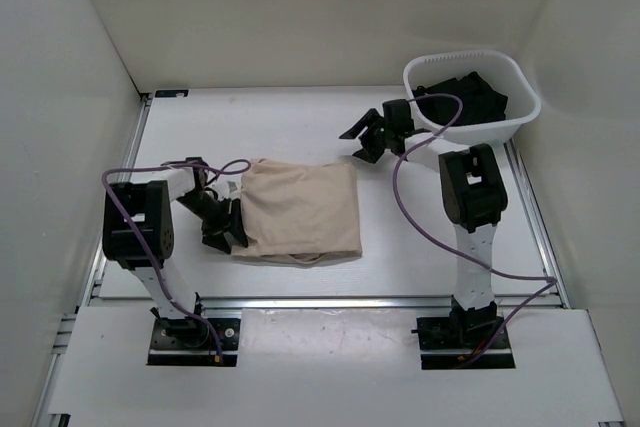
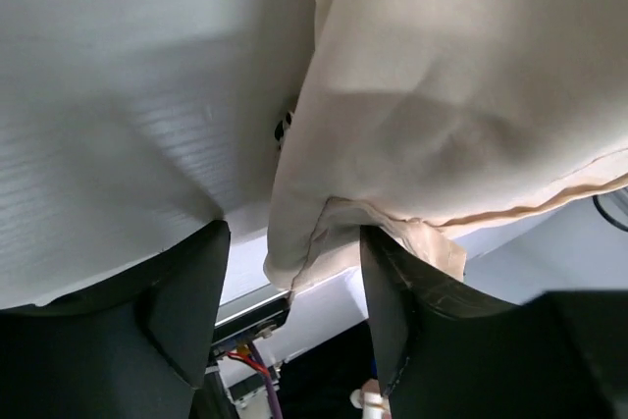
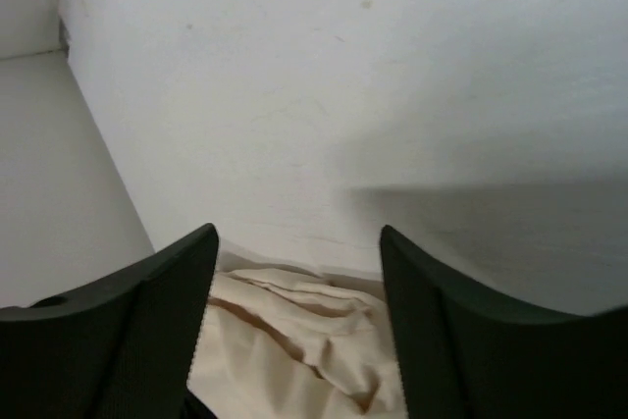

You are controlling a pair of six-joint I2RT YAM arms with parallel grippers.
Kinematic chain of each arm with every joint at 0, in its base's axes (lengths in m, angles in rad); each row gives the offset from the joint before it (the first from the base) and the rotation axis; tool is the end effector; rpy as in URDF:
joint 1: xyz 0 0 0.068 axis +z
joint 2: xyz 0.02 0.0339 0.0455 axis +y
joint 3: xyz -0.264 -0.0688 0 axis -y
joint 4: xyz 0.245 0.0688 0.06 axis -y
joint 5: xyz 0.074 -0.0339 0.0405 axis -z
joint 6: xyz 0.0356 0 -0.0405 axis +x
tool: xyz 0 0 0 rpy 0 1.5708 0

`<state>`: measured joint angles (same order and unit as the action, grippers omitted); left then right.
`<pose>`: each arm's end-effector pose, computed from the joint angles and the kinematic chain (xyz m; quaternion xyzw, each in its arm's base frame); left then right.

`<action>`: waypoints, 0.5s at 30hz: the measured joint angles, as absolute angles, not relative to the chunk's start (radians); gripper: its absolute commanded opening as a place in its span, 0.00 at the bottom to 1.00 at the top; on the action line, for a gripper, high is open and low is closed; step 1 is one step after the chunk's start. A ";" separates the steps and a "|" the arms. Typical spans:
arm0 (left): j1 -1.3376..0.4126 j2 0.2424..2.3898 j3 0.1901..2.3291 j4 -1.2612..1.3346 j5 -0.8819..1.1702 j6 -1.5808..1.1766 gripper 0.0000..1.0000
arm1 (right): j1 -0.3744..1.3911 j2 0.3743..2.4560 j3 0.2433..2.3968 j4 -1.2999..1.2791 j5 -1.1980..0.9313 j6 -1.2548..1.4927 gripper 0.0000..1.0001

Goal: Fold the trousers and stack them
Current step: Fold the trousers

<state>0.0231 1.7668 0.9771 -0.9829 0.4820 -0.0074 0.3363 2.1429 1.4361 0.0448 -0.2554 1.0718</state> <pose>0.2657 -0.0104 0.1373 0.0388 -0.9657 0.2382 0.0960 0.4442 0.1648 0.1553 0.2682 0.8517 0.3690 0.2578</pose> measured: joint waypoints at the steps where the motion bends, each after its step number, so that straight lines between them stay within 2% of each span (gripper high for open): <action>1: 0.023 1.761 0.978 -0.987 0.479 -0.008 0.69 | 0.336 2.150 1.465 0.035 -0.265 1.059 0.77; 5: 0.025 1.725 1.005 -1.001 0.450 -0.007 0.73 | 0.363 2.161 1.586 -0.060 -0.279 0.983 0.86; 12: 0.107 1.601 1.132 -1.016 0.373 -0.004 0.85 | 0.452 2.129 1.800 -0.365 -0.185 0.797 0.89; 13: 0.125 1.584 1.145 -1.012 0.356 -0.006 0.86 | 0.460 2.109 1.811 -0.411 -0.178 0.767 0.99; 15: 0.167 1.542 1.161 -0.995 0.311 -0.004 0.91 | 0.466 2.069 1.838 -0.524 -0.172 0.700 0.99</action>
<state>0.1673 1.5417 1.1614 -0.9947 0.3115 -0.0044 0.4660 2.0693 1.8378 -0.5236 -0.1722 0.7002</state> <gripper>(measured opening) 0.862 0.981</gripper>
